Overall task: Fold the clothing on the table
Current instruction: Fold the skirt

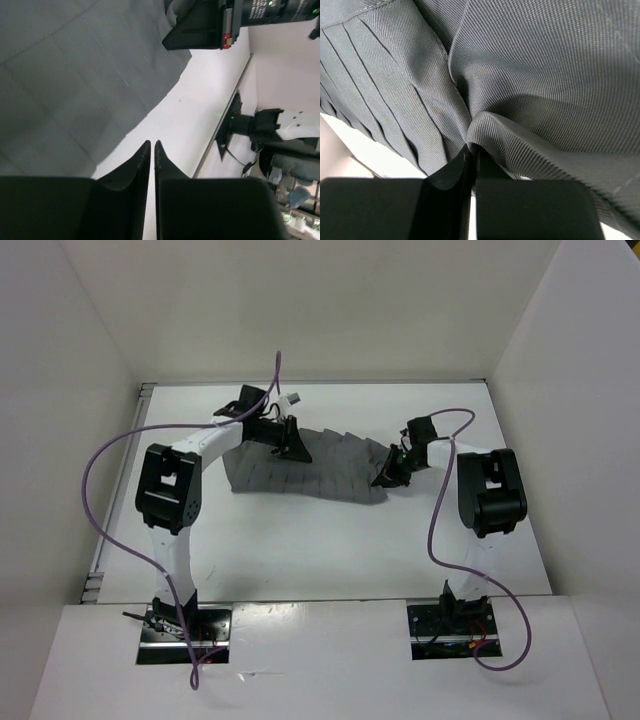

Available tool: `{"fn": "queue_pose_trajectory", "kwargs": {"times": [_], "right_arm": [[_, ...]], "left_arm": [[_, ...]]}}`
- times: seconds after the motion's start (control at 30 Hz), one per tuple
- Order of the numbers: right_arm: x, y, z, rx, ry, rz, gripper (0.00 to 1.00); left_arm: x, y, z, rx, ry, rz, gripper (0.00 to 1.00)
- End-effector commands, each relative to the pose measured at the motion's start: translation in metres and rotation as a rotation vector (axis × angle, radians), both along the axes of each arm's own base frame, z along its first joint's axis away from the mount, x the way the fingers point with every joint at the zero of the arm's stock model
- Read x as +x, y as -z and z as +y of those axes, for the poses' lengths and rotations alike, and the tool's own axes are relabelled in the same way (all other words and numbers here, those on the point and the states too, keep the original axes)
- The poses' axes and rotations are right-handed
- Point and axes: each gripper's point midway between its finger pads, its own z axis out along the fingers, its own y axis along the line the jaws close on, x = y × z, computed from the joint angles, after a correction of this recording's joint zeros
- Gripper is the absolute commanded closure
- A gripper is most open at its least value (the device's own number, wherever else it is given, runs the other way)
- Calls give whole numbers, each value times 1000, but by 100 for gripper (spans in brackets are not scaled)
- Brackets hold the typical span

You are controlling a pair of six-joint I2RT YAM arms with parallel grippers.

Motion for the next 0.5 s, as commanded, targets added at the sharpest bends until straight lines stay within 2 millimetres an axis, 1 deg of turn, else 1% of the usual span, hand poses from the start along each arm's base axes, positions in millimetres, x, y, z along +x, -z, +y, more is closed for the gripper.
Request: {"fn": "queue_pose_trajectory", "kwargs": {"times": [0.0, 0.03, 0.07, 0.1, 0.13, 0.2, 0.23, 0.27, 0.3, 0.33, 0.37, 0.4, 0.43, 0.47], "right_arm": [[10, -9, -1, -42, 3, -52, 100], [10, -9, -1, -42, 3, -52, 100], [11, -12, -1, -41, 3, -61, 100], [11, -12, -1, -41, 3, -61, 100], [12, -18, -1, -39, 3, -75, 100], [11, -22, -1, -39, 4, -78, 100], [12, -21, -3, -50, 0, -83, 100], [10, -24, -3, -50, 0, -85, 100], [14, -31, -2, -47, 1, -104, 100], [14, -31, -2, -47, 1, -104, 100], [15, -35, -2, -46, 1, -115, 100], [13, -38, -1, -38, -3, -114, 100], [13, -38, -1, -38, -3, -114, 100], [13, -42, -1, -40, -10, -128, 100]], "left_arm": [[-8, 18, -6, 7, 87, 40, 90], [-6, 19, -8, 32, 67, 43, 92], [-4, 25, -7, 51, 51, 55, 92], [-1, 28, -5, 70, 39, 51, 97], [2, 36, -4, 121, 6, 48, 97], [3, 49, 3, 182, -23, 71, 97], [4, 48, 0, 193, -24, 58, 97], [5, 55, 1, 206, -34, 74, 97], [2, 61, -2, 211, -24, 86, 97], [-1, 70, -1, 218, -27, 117, 97], [-1, 70, -6, 221, -29, 109, 97], [-3, 77, -12, 223, -15, 113, 97], [-3, 88, -10, 244, -29, 138, 97], [-4, 92, -16, 250, -27, 138, 97]]}}
